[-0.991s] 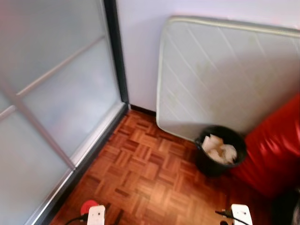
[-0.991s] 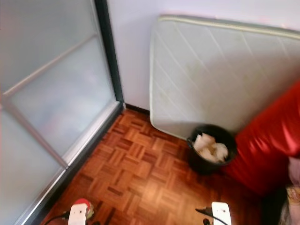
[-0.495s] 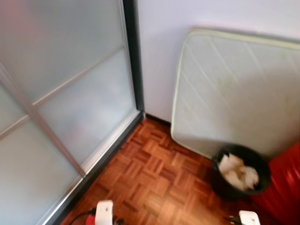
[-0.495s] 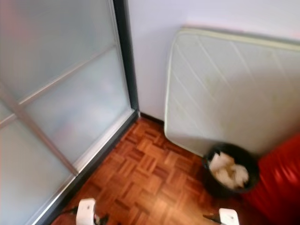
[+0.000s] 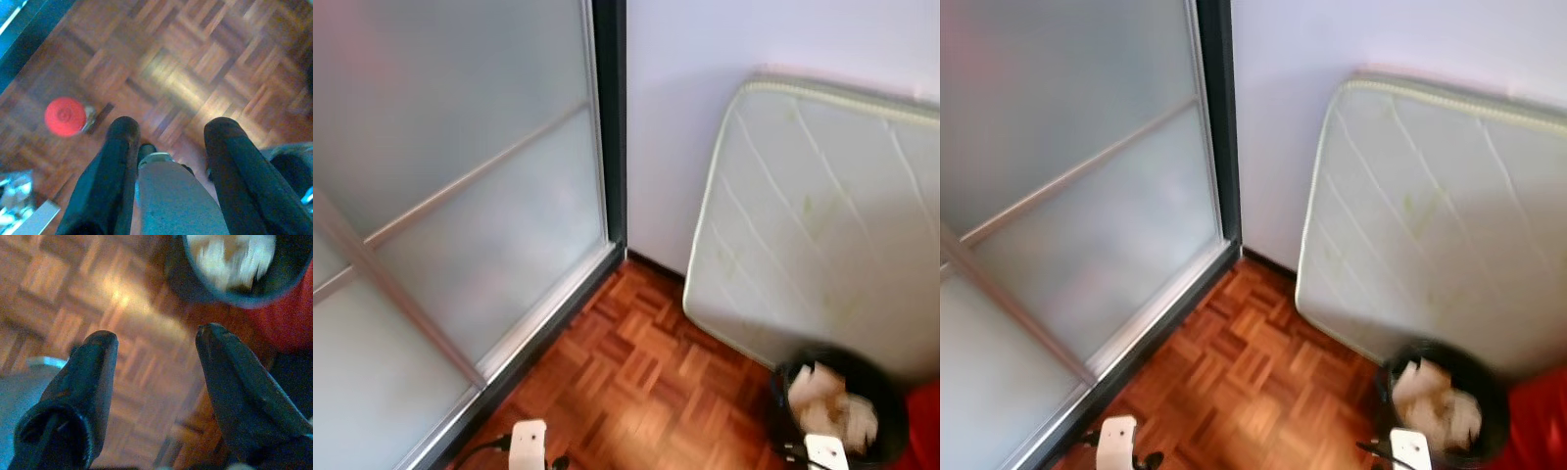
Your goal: Clean up the room
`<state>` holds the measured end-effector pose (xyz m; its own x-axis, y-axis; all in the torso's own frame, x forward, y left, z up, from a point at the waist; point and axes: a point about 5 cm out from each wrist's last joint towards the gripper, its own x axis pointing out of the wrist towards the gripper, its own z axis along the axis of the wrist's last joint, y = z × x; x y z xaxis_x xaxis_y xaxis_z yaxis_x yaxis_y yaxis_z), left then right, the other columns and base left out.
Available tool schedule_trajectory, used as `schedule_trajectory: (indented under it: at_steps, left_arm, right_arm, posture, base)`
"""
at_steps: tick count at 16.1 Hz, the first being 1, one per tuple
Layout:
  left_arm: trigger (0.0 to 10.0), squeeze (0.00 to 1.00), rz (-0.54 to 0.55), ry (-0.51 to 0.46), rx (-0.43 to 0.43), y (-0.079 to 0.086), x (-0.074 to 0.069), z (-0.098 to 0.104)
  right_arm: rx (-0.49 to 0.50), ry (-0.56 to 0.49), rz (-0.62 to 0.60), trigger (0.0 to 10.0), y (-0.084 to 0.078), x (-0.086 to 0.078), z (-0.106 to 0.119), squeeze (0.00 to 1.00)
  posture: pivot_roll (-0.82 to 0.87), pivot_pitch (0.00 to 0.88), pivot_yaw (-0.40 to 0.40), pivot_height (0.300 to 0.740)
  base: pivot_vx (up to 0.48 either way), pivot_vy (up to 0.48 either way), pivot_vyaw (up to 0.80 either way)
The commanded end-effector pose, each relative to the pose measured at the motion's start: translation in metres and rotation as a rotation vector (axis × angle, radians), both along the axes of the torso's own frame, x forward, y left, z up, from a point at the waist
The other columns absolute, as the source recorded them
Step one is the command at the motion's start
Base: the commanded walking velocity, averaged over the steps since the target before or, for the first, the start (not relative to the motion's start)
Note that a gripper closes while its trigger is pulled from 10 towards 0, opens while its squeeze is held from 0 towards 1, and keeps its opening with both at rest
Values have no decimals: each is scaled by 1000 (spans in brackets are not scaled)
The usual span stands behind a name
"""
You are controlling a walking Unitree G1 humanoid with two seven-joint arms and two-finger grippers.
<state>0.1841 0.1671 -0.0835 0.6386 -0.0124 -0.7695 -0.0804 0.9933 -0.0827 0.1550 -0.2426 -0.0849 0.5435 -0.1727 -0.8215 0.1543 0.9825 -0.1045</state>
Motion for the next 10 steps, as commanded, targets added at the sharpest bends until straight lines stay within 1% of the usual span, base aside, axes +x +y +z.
schedule_trajectory:
  at_steps: [1, 10]
  left_arm:
    - [10000, 0, 19, 20, 27, 12, -6, -2]
    - [10000, 0, 18, 13, 25, 13, -5, -1]
  right_arm:
    - [22, -14, 1, 10000, 8, 4, 0, 0]
    - [34, -18, -7, 10000, 8, 4, 0, 0]
  posture:
    - [43, 107, -17, 740]
    - [47, 114, -13, 740]
  base:
    - [356, 0, 0]
    - [355, 0, 0]
